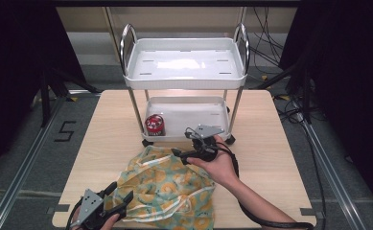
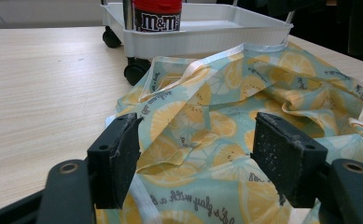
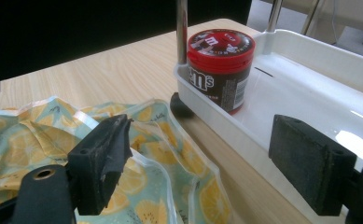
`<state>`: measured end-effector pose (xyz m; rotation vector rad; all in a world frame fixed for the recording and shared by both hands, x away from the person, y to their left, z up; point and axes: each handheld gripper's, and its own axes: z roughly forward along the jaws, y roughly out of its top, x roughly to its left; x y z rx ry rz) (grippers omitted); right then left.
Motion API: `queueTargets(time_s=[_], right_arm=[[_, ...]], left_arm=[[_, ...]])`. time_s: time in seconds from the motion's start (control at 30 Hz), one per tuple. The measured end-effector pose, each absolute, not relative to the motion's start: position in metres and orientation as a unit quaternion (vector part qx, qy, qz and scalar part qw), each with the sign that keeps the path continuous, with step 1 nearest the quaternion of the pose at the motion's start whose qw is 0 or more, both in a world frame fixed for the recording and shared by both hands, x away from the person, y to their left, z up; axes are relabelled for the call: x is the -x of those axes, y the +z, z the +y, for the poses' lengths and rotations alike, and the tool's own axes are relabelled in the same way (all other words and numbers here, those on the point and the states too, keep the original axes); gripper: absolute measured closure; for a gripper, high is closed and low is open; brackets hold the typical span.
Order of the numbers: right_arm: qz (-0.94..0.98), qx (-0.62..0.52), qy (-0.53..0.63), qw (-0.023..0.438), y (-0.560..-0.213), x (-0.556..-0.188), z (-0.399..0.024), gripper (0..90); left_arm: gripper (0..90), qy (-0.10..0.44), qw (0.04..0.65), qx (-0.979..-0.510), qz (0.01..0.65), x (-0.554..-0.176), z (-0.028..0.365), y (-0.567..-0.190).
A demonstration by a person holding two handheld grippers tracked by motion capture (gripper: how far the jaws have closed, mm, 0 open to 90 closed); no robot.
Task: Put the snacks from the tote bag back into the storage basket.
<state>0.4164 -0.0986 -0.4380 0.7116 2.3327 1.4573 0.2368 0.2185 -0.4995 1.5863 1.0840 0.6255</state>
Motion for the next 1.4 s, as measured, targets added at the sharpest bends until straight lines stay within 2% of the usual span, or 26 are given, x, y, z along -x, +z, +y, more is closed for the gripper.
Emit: queueTargets(time_s=[0.17,0.2,0.3,0.4,0.73,0.77,0.83,0.9,1.1,1.23,1.27,1.4], right_arm=[[0.811,-0.259,0.508,0.132,-0.44,-0.411,-0.101,21.2],[0.809,-0.251,0.512,0.144,-0.441,-0.412,-0.102,21.2],[0.813,-0.255,0.506,0.133,-0.441,-0.408,-0.104,21.2],[0.812,-0.25,0.507,0.145,-0.443,-0.408,-0.107,21.3],[0.819,-0.255,0.496,0.135,-0.447,-0.4,-0.115,21.5],[0.813,-0.253,0.503,0.149,-0.449,-0.4,-0.116,21.5],[0.812,-0.282,0.495,0.129,-0.449,-0.394,-0.118,21.5],[0.814,-0.256,0.498,0.151,-0.451,-0.398,-0.122,21.5],[0.816,-0.269,0.492,0.142,-0.454,-0.39,-0.134,21.4],[0.818,-0.264,0.489,0.148,-0.457,-0.389,-0.141,21.4],[0.813,-0.267,0.491,0.162,-0.458,-0.388,-0.145,21.4],[0.814,-0.286,0.482,0.153,-0.463,-0.382,-0.154,21.4]], left_arm=[[31.2,0.263,0.531,-0.664,0.457,-0.237,0.219,-0.499],[31.2,0.263,0.53,-0.664,0.457,-0.237,0.219,-0.499],[31.2,0.264,0.53,-0.665,0.456,-0.236,0.218,-0.499],[31.2,0.265,0.529,-0.664,0.458,-0.236,0.219,-0.499],[31.2,0.265,0.53,-0.663,0.458,-0.236,0.219,-0.499],[31.2,0.265,0.53,-0.663,0.457,-0.236,0.219,-0.499],[31.2,0.265,0.529,-0.664,0.457,-0.237,0.219,-0.499],[31.2,0.266,0.527,-0.665,0.458,-0.236,0.219,-0.499],[31.1,0.265,0.529,-0.663,0.458,-0.237,0.219,-0.499],[31.1,0.266,0.529,-0.663,0.458,-0.236,0.219,-0.499],[31.2,0.265,0.531,-0.664,0.454,-0.237,0.22,-0.499],[31.1,0.264,0.531,-0.662,0.459,-0.237,0.219,-0.5]])
